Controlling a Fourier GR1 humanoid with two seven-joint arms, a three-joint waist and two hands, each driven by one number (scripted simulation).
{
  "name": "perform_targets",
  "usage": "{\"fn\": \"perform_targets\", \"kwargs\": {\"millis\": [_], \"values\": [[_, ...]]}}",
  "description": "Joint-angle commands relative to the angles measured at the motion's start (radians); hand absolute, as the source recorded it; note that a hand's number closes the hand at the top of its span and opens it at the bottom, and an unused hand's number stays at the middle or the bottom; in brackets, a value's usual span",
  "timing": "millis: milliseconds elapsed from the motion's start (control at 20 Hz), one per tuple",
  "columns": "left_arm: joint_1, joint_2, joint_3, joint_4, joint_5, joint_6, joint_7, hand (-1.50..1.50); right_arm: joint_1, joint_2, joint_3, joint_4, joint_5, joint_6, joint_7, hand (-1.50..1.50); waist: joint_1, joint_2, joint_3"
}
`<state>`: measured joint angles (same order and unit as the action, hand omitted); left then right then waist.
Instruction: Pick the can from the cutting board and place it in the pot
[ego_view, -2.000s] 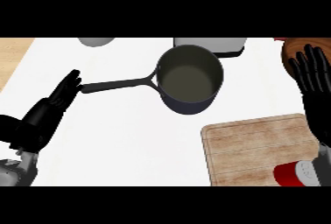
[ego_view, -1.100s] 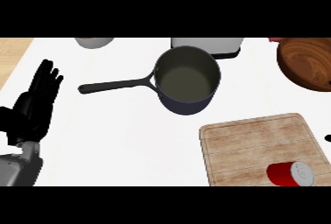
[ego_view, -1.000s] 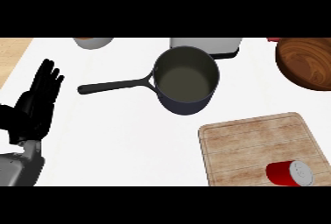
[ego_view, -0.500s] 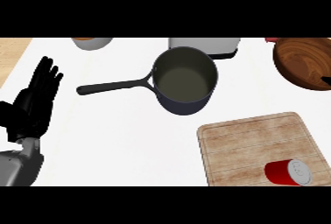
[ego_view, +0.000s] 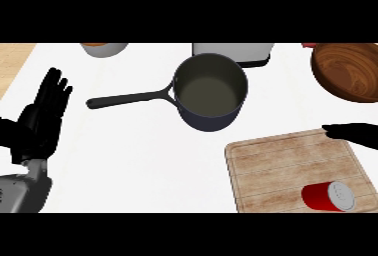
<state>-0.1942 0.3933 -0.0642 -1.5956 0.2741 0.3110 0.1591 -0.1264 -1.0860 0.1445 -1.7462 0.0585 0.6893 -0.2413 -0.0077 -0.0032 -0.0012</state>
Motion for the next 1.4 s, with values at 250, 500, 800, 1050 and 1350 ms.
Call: {"fn": "perform_targets", "kwargs": {"millis": [250, 500, 800, 1050, 1350], "values": [[-0.066, -0.051, 0.021, 0.050, -0.065, -0.009, 0.024, 0.00, 0.117, 0.130, -0.030, -0.122, 0.111, 0.052, 0.085, -1.50, 0.000, 0.003, 0.001], [-0.009, -0.041, 0.046, -0.037, -0.061, -0.034, 0.047, 0.00, 0.113, 0.174, -0.009, -0.097, 0.256, 0.043, 0.120, -1.50, 0.010, 0.003, 0.002], [-0.001, -0.036, 0.098, -0.052, -0.059, -0.085, 0.077, 0.00, 0.097, 0.260, -0.038, -0.067, 0.332, 0.077, 0.102, -1.50, 0.011, 0.003, 0.001], [0.066, -0.084, 0.079, -0.090, -0.093, -0.093, 0.057, 0.00, 0.125, 0.284, -0.079, -0.088, 0.385, 0.111, 0.056, -1.50, 0.011, 0.002, 0.001], [-0.027, -0.118, 0.091, -0.033, -0.137, -0.073, 0.065, 0.00, 0.156, 0.375, -0.009, -0.006, 0.564, 0.012, 0.013, -1.50, 0.007, 0.003, 0.002]]}}
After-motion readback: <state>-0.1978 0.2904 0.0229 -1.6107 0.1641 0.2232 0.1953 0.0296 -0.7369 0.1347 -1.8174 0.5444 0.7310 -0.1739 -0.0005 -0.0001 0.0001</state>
